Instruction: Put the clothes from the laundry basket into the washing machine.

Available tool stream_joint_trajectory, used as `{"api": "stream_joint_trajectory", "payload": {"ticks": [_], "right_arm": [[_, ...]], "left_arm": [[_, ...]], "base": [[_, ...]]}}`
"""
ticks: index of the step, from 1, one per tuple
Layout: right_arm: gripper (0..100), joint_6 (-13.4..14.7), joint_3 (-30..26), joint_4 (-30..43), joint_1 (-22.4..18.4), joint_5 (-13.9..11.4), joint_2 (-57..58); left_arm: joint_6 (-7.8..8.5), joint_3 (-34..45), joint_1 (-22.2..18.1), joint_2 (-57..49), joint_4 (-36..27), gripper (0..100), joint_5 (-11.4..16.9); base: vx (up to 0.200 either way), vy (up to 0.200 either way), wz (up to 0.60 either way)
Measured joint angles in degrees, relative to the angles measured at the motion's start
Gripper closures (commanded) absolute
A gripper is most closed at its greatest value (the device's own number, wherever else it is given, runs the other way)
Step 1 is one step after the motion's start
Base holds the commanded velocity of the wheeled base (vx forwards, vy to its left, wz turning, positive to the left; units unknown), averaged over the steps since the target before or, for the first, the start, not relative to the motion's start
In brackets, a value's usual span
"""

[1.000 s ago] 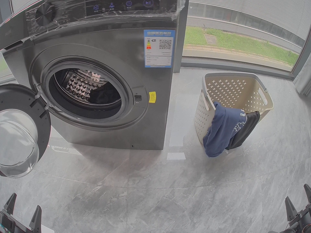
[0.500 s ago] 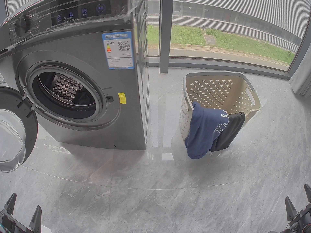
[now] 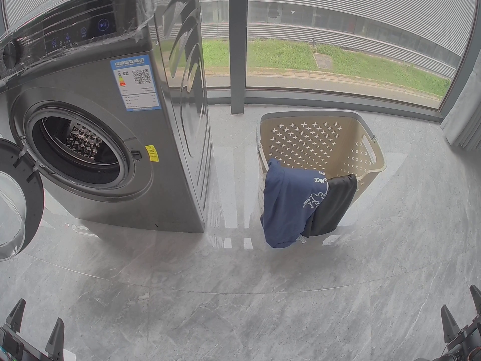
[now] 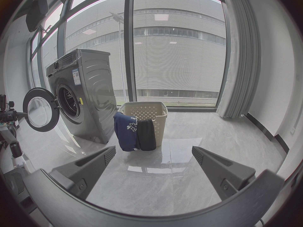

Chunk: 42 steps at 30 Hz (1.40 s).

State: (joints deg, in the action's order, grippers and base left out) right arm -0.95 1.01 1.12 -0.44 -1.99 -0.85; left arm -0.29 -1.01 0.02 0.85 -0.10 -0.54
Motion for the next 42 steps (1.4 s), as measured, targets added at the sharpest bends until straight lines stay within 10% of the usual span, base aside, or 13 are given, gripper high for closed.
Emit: {"api": "stream_joint_trajectory", "payload": {"ticks": [12, 42], "right_arm": [[0, 0.0, 0.0, 0.0, 0.0, 0.0, 0.0], [0, 0.0, 0.0, 0.0, 0.0, 0.0, -0.1]], "left_arm": [[-0.06, 0.0, 0.0, 0.0, 0.0, 0, 0.0], [-0.06, 0.0, 0.0, 0.1, 0.0, 0, 0.0]], "base": [[0.200, 0.000, 0.00], [0.000, -0.127, 0.00]]}}
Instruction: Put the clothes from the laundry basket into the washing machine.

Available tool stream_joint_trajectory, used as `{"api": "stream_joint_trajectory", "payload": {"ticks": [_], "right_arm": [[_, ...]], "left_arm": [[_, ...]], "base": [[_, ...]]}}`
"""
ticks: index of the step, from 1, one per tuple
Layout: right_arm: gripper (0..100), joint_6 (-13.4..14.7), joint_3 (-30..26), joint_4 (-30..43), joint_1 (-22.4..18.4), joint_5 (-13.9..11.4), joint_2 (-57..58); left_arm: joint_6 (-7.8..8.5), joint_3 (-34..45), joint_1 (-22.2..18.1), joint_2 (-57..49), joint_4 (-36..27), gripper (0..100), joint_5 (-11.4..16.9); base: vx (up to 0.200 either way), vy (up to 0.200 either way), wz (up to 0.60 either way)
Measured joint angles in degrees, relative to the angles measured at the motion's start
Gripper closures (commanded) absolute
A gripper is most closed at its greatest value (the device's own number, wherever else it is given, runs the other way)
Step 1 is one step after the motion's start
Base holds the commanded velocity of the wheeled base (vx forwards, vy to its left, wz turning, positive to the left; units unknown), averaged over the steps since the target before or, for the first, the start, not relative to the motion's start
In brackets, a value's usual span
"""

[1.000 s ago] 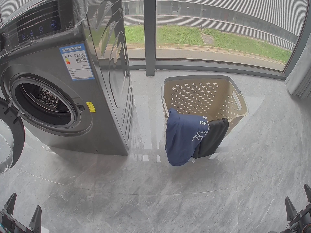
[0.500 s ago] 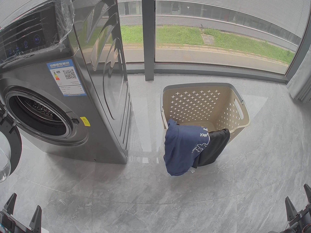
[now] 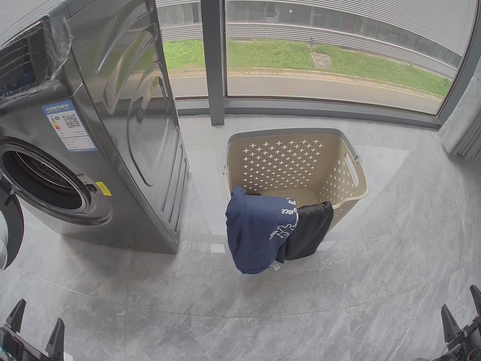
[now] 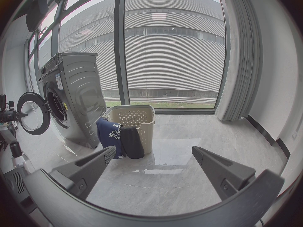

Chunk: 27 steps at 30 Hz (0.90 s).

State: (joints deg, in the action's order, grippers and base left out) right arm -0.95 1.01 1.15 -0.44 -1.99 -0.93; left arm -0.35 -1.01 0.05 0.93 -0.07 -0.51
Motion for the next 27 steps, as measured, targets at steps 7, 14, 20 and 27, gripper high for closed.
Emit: {"api": "stream_joint_trajectory", "payload": {"ticks": [7, 14, 20, 27], "right_arm": [[0, 0.0, 0.0, 0.0, 0.0, 0.0, 0.0], [0, 0.0, 0.0, 0.0, 0.0, 0.0, 0.0], [0, 0.0, 0.0, 0.0, 0.0, 0.0, 0.0], [0, 0.0, 0.0, 0.0, 0.0, 0.0, 0.0]], "left_arm": [[0.02, 0.0, 0.0, 0.0, 0.0, 0, 0.1], [-0.02, 0.0, 0.0, 0.0, 0.0, 0, 0.0], [-0.02, 0.0, 0.0, 0.0, 0.0, 0, 0.0], [-0.29, 0.0, 0.0, 0.0, 0.0, 0, -0.1]], "base": [[0.000, 0.000, 0.00], [0.000, 0.000, 0.00], [0.000, 0.000, 0.00], [0.086, 0.000, 0.00]]}}
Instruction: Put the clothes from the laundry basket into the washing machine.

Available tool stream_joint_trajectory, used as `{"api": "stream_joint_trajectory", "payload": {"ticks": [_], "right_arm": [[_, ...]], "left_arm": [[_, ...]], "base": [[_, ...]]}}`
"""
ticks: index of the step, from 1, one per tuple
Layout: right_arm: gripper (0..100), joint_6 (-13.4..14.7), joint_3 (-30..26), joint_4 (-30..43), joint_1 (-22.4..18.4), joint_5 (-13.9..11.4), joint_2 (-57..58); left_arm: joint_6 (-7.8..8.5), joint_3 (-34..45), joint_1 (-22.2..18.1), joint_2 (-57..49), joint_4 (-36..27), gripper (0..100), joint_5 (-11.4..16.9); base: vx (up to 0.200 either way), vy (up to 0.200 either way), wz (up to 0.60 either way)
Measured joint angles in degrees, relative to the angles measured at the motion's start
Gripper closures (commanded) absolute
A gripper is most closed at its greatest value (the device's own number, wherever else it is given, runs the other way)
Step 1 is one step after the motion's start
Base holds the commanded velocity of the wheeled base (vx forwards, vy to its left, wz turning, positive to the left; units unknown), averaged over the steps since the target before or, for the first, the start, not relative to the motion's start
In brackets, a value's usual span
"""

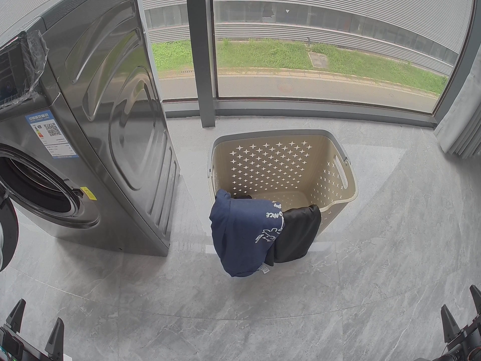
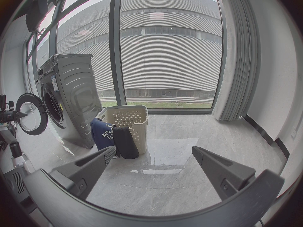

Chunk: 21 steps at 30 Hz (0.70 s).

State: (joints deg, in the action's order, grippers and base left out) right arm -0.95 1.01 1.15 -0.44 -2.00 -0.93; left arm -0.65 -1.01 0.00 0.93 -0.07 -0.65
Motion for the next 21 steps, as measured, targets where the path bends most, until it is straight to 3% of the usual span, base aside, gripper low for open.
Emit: {"api": "stream_joint_trajectory", "payload": {"ticks": [3, 15, 21], "right_arm": [[0, 0.0, 0.0, 0.0, 0.0, 0.0, 0.0], [0, 0.0, 0.0, 0.0, 0.0, 0.0, 0.0], [0, 0.0, 0.0, 0.0, 0.0, 0.0, 0.0]], "left_arm": [[0.02, 0.0, 0.0, 0.0, 0.0, 0, 0.0], [-0.13, 0.0, 0.0, 0.0, 0.0, 0, -0.1], [-0.09, 0.0, 0.0, 0.0, 0.0, 0, 0.0]], "base": [[0.200, 0.000, 0.00], [0.000, 0.000, 0.00], [0.000, -0.200, 0.00]]}}
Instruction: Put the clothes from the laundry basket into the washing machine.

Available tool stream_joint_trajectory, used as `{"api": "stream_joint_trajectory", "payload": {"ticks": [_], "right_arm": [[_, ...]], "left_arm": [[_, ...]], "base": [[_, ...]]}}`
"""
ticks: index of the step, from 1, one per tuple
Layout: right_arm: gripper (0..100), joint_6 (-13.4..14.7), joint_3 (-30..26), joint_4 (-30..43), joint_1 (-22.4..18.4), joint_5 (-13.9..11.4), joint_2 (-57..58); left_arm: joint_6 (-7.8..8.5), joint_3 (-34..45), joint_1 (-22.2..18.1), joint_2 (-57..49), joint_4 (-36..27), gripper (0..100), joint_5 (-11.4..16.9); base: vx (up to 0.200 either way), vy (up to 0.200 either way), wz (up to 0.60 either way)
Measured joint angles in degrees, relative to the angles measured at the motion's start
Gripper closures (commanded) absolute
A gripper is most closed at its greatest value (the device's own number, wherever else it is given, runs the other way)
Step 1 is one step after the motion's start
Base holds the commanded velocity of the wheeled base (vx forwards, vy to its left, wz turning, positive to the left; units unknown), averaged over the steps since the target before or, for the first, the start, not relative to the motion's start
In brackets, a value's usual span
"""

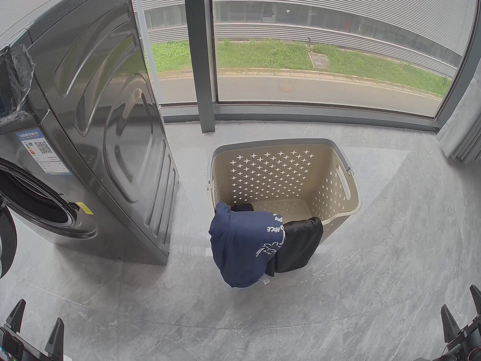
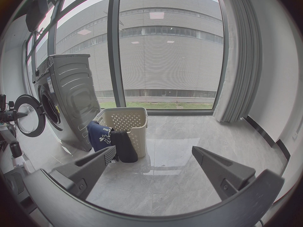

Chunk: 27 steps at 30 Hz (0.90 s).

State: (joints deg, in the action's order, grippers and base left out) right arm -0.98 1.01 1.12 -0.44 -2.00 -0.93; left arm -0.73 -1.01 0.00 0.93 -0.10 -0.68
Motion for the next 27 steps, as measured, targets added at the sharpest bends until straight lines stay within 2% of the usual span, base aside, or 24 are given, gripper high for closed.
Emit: {"api": "stream_joint_trajectory", "payload": {"ticks": [7, 15, 22, 27], "right_arm": [[0, -0.2, 0.0, -2.8, 0.0, -0.5, 0.0], [0, -0.4, 6.9, -3.9, 0.1, -2.2, -3.1], [0, -0.3, 8.5, -5.9, 0.8, -6.7, -16.8], [0, 0.4, 8.5, -12.7, 3.1, -8.8, -30.2]], "left_arm": [[-0.06, 0.0, 0.0, 0.0, 0.0, 0, -0.1], [-0.02, 0.0, 0.0, 0.0, 0.0, 0, 0.0], [-0.11, 0.0, 0.0, 0.0, 0.0, 0, 0.1], [-0.20, 0.0, 0.0, 0.0, 0.0, 0, 0.1]], "base": [[0.000, 0.000, 0.00], [0.000, 0.000, 0.00], [0.000, 0.000, 0.00], [0.000, 0.000, 0.00]]}}
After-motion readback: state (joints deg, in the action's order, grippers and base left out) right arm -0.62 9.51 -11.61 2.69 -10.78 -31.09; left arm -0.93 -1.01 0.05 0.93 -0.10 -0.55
